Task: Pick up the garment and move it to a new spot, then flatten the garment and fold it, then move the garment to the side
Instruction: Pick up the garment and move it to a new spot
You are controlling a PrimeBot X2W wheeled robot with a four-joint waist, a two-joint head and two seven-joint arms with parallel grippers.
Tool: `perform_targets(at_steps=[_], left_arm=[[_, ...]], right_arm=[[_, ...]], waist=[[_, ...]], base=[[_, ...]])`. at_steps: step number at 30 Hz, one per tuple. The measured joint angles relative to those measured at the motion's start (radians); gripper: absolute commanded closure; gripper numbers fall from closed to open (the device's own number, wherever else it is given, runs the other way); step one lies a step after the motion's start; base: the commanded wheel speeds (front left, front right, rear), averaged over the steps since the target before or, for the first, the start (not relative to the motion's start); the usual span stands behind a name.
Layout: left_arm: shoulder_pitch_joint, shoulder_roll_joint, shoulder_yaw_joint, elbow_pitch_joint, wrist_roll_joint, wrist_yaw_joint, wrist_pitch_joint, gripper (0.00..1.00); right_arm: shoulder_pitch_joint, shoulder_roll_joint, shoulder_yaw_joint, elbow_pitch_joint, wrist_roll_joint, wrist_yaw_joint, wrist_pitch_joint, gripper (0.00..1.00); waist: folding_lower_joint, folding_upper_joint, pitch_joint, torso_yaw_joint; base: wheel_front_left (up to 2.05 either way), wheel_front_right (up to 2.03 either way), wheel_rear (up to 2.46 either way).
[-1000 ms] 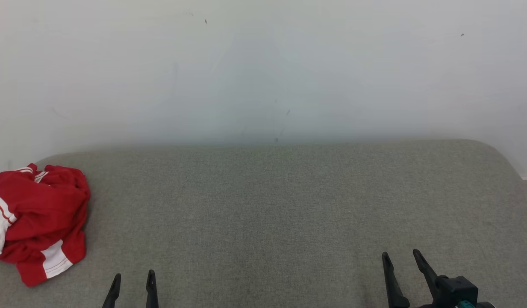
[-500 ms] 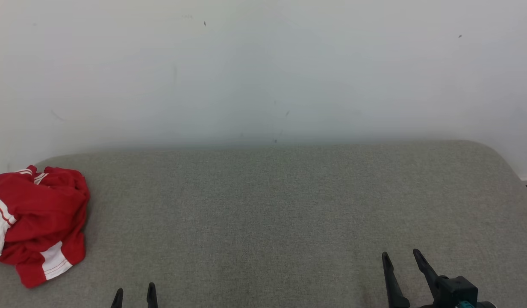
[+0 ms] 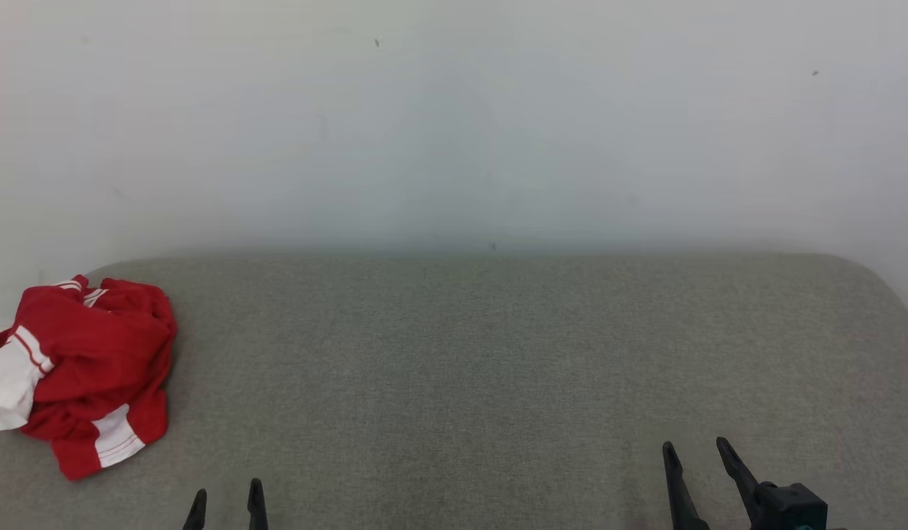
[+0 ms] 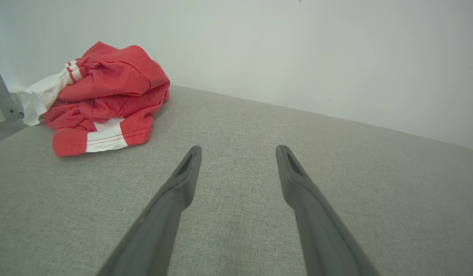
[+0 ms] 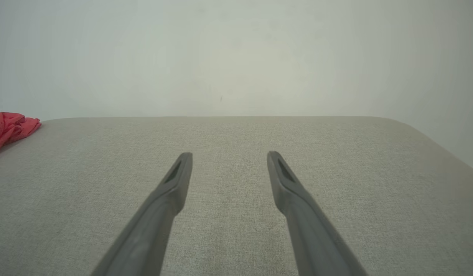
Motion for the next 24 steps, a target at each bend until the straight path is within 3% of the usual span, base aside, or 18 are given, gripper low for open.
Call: perform_targets(at_steps=[9,19,24], left_arm=[[0.006,0.002,0.019,-0.017,0.041,-0.005,0.000,0.00],[0.028,0.028,0.052,-0.070,0.087,-0.015,0.000,0.00],[0.045,0.028,0.098,-0.095,0.075,-0.014,0.000,0.00]], right_arm=[[0.010,0.000,0.015,0.003,0.014,0.000,-0.002,0.00],[0.012,-0.001,0.060,0.039,0.066,0.000,-0.029,0.00],[-0.060,0.000,0.118,0.058,0.073,0.000,-0.035,0.00]], waist=[[0.0000,0.0000,-0.002,0.093],[0.0001,0.0001,-0.010,0.290],[0.0001,0.0000,0.001,0.374]], base=[[0.00,0.00,0.00],[0.00,0.00,0.00],[0.00,0.00,0.00]])
